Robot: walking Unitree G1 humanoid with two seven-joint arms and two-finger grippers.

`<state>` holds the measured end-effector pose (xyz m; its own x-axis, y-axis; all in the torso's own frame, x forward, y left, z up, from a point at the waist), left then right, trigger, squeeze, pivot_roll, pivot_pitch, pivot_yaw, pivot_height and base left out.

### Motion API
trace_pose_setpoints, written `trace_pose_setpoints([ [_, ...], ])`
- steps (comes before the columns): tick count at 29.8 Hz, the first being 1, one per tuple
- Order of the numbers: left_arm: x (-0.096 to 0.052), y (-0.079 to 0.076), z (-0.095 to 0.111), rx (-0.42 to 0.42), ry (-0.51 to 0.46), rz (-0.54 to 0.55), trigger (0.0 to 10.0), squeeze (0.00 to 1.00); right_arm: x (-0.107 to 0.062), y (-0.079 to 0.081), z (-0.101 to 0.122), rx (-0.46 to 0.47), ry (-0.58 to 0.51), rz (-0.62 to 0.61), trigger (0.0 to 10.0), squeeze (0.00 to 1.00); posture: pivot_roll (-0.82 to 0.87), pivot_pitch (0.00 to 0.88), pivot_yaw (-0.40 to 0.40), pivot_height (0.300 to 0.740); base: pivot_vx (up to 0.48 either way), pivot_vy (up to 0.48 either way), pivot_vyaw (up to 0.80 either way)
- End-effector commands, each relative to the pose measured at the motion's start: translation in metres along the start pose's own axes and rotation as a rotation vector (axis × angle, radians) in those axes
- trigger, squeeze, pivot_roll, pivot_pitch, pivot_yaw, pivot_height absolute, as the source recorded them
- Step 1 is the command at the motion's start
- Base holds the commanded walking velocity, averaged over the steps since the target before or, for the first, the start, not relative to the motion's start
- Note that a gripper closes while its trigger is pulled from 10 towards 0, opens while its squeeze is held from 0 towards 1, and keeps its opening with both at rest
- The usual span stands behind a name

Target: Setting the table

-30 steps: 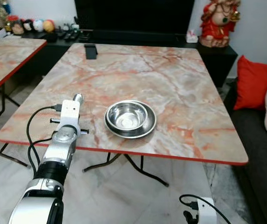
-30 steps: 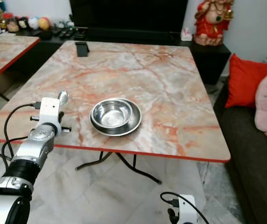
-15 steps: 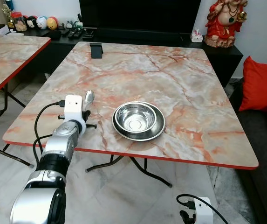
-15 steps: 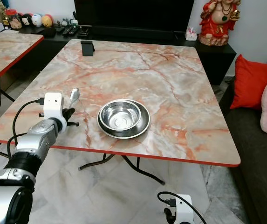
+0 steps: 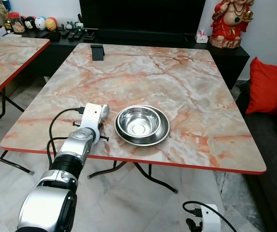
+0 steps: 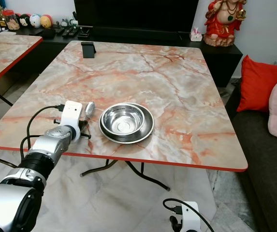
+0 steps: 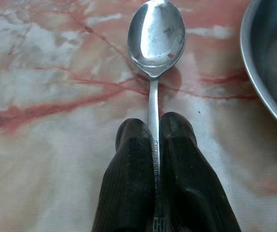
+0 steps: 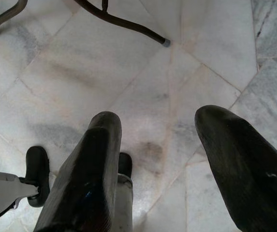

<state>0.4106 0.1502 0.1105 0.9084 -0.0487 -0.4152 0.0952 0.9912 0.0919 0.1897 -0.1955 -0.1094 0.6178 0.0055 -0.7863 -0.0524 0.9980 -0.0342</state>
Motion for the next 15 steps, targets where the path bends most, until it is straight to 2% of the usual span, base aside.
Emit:
trace_pose_setpoints([
  [1,0.0007,-0.0037,0.0014,0.000,-0.002,0.006,10.0,0.00,-0.0001,-0.0010,-0.0009,0.002,0.008,0.002,10.0,0.00,0.02,0.000,-0.065,0.740,0.000,0.000,0.00],
  [6,0.0011,-0.0016,-0.0016,-0.013,0.007,0.039,10.0,0.00,-0.0003,-0.0014,-0.0014,0.002,0.009,0.003,10.0,0.00,0.02,0.000,-0.065,0.740,0.000,0.000,0.00],
  [15,0.0024,-0.0024,0.0000,-0.121,-0.005,0.062,10.0,0.00,-0.0005,-0.0045,-0.0008,0.000,0.004,-0.031,10.0,0.00,0.02,0.000,-0.063,0.740,0.000,0.000,0.00],
])
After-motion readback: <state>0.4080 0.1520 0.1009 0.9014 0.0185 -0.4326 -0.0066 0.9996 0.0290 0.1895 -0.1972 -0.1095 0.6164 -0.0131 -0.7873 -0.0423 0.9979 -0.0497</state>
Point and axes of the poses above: a point about 5 cm out from each wrist's last joint towards the gripper, its own x axis pointing out of the wrist towards the gripper, its own z axis along the axis of the wrist's last joint, y = z × x, the point moved 3 cm from there along x, pointing out of the wrist towards the gripper, and after that the axes turned 6 degrees about -x, right-handed, at the moved point
